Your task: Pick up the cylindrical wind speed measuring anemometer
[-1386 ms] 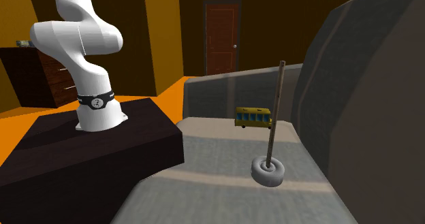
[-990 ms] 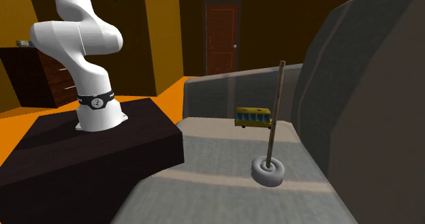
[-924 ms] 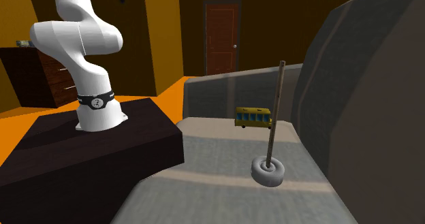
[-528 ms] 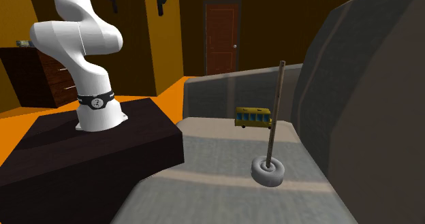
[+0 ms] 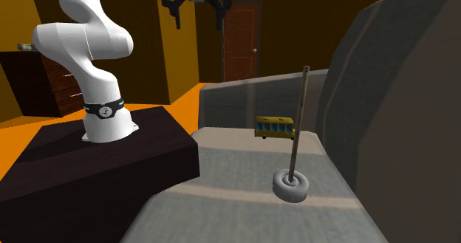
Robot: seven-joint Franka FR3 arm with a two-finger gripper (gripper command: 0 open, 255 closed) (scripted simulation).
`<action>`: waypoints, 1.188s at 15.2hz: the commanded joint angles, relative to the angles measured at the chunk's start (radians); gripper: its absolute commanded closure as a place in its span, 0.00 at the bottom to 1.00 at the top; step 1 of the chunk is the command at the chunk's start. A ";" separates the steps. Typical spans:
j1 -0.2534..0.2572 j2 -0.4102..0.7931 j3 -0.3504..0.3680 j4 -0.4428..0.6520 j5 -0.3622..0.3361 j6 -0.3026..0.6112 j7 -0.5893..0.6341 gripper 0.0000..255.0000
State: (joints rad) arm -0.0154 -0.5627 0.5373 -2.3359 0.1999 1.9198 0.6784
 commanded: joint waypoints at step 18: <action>0.096 1.002 0.369 0.733 -0.751 -0.101 1.102 0.00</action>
State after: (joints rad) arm 0.0269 0.3740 0.9321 -1.6671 -0.5010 1.8462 1.7332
